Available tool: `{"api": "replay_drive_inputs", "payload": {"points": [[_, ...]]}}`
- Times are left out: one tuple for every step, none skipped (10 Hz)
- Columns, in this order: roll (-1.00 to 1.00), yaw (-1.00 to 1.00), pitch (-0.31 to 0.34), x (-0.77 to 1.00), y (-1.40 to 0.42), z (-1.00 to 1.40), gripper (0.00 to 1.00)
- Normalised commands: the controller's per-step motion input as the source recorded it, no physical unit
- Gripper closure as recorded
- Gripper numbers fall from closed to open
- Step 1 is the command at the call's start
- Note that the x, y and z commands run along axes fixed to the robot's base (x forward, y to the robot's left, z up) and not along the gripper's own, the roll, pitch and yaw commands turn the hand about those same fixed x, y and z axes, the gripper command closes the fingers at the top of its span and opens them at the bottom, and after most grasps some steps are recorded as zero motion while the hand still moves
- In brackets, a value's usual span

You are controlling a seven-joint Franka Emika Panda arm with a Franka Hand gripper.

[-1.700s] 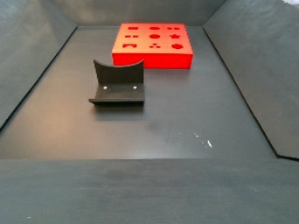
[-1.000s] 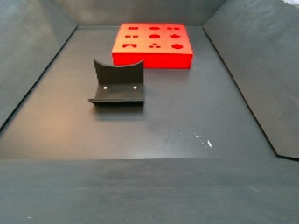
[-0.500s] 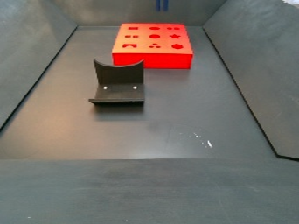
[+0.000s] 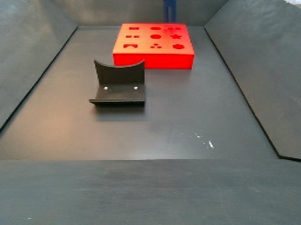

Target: Insert the square-circle object.

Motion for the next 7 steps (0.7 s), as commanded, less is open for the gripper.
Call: {"api": "replay_drive_inputs", "payload": {"points": [[-0.1, -0.04, -0.027, -0.21, 0.09, -0.04, 1.0], [-0.09, 0.0, -0.051, -0.08, 0.05, -0.09, 1.0], [-0.12, 0.09, -0.061, 0.0, 0.15, -0.14, 1.0], [-0.13, 0.15, -0.077, 0.03, 0.16, -0.22, 1.0], [-0.1, 0.1, -0.076, 0.0, 0.17, -0.29, 1.0], [-0.1, 0.04, -0.081, -0.02, 0.06, -0.25, 1.0], [-0.11, 0.0, -0.051, -0.13, 0.0, -0.19, 1.0]]}}
